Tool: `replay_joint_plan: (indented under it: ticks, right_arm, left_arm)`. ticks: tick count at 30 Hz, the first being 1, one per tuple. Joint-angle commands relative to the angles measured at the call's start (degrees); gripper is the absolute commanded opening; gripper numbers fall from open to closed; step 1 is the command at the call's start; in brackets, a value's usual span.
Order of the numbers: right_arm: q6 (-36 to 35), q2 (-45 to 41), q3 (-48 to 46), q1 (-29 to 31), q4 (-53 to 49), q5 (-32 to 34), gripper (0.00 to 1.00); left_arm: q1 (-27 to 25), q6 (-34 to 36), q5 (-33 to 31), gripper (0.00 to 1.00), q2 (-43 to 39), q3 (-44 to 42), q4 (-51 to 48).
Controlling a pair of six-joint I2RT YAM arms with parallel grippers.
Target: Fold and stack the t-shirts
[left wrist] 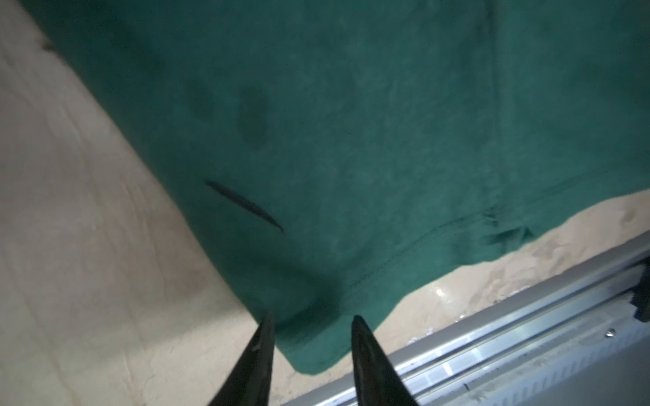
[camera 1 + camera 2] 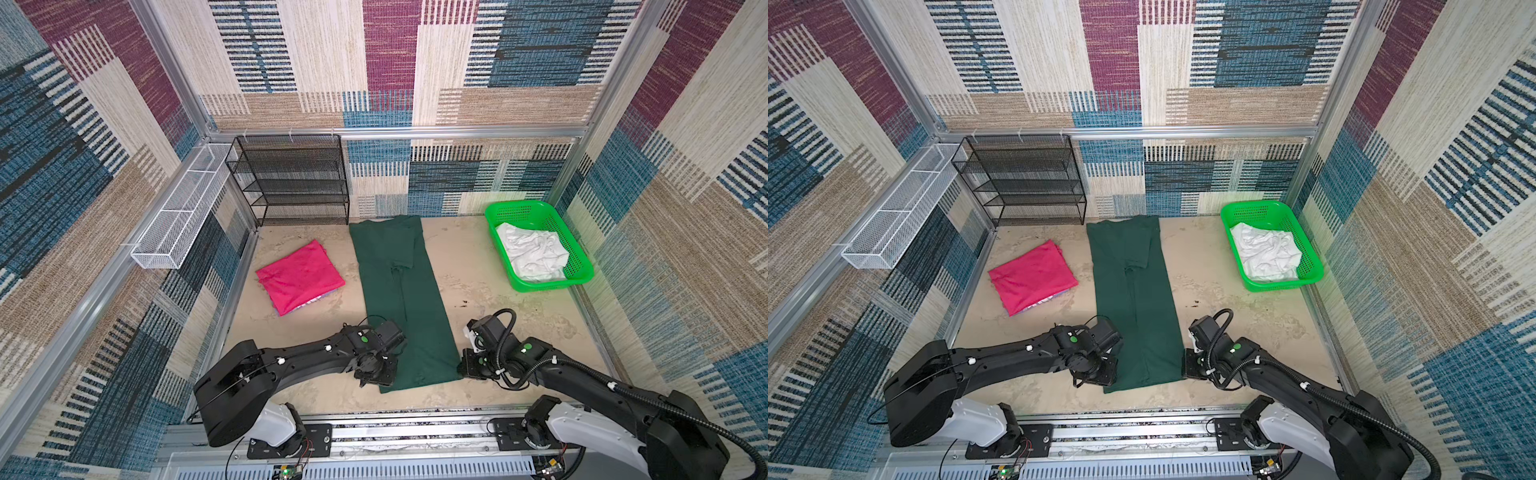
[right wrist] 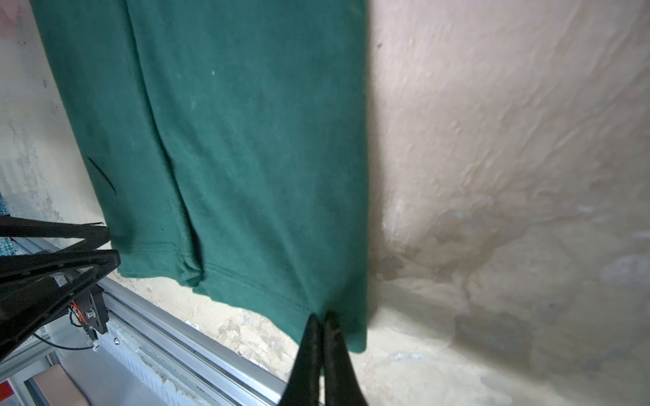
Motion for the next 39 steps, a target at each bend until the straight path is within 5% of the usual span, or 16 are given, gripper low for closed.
replay_joint_plan:
  ticks: [1,13,23,28,31,39]
  right_arm:
    - [1.1,-1.5,0.3,0.0,-2.7,0.6,0.0]
    - [1.6,-4.8,0.5,0.0,-7.2,-1.4,0.06]
    - [1.9,-7.1,2.0,0.0,-10.3,-0.1,0.4]
    - [1.6,-5.0,2.6,0.0,-8.4,0.5,0.47]
    - [1.2,-1.8,2.1,0.0,-4.9,0.5,0.46]
    - [1.3,1.0,0.2,0.0,-6.2,2.2,0.24]
  left_arm:
    - [0.0,-1.6,-0.7,0.38,0.5,-1.0,-0.8]
    - [0.0,-1.4,-0.6,0.38,1.9,-2.2,-4.2]
    - [0.0,-1.2,-0.1,0.38,0.7,-3.3,-4.9]
    - [0.0,-1.2,1.2,0.38,-2.5,-3.8,-4.8]
    - [0.0,-1.7,4.5,0.4,-6.2,-5.3,-0.6]
    - [0.0,-3.5,6.4,0.39,-10.3,-4.7,3.5]
